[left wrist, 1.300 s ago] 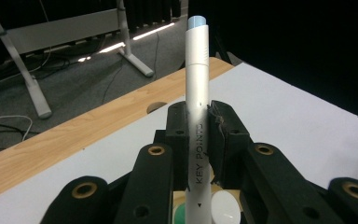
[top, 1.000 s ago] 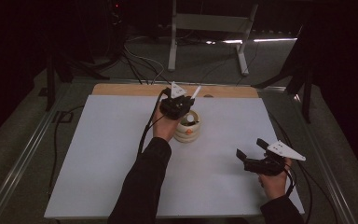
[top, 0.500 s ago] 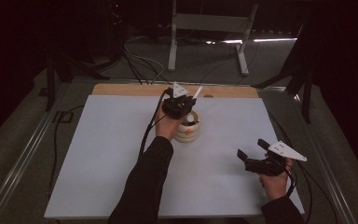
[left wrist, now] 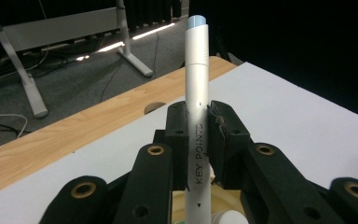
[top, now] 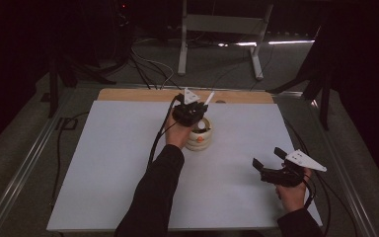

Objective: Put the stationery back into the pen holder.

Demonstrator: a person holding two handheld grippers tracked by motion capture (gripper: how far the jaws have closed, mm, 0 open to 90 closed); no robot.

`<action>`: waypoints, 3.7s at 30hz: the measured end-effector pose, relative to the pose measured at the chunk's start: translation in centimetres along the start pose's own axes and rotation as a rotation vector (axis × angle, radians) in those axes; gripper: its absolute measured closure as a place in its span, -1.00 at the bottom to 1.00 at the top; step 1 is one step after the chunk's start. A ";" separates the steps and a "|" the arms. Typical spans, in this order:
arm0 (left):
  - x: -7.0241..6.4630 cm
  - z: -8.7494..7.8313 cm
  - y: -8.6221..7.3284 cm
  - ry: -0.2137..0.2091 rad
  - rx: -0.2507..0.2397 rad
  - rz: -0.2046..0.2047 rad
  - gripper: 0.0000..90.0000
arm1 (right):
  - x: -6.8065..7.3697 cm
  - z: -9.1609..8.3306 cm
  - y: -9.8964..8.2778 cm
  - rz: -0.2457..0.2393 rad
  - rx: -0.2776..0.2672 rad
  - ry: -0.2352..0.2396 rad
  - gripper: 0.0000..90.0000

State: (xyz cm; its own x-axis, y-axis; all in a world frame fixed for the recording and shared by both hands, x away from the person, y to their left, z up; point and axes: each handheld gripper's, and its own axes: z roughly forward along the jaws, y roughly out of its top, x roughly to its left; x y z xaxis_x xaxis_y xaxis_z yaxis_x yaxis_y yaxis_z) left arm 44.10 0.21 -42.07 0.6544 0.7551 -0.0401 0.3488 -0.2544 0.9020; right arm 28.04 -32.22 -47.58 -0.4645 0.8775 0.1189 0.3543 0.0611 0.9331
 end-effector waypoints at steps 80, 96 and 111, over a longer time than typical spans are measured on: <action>0.4 -1.6 -3.3 -0.046 -0.052 -0.029 0.74 | -0.1 -0.2 -0.2 0.008 0.005 -0.007 -1.00; 0.7 -3.2 -4.0 -0.060 -0.078 -0.029 0.74 | -0.1 -0.2 -0.2 0.006 0.005 -0.007 -1.00; 1.3 -3.3 -5.8 -0.054 -0.022 -0.038 0.74 | -0.1 -0.1 -0.2 0.004 0.007 -0.008 -1.00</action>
State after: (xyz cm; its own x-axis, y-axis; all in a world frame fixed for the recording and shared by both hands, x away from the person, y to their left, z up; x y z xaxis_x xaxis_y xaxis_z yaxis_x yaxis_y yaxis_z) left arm 40.71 4.62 -45.92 0.6764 0.7300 -0.0974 0.3601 -0.2124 0.9084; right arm 27.92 -32.37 -47.75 -0.4566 0.8815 0.1202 0.3620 0.0607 0.9302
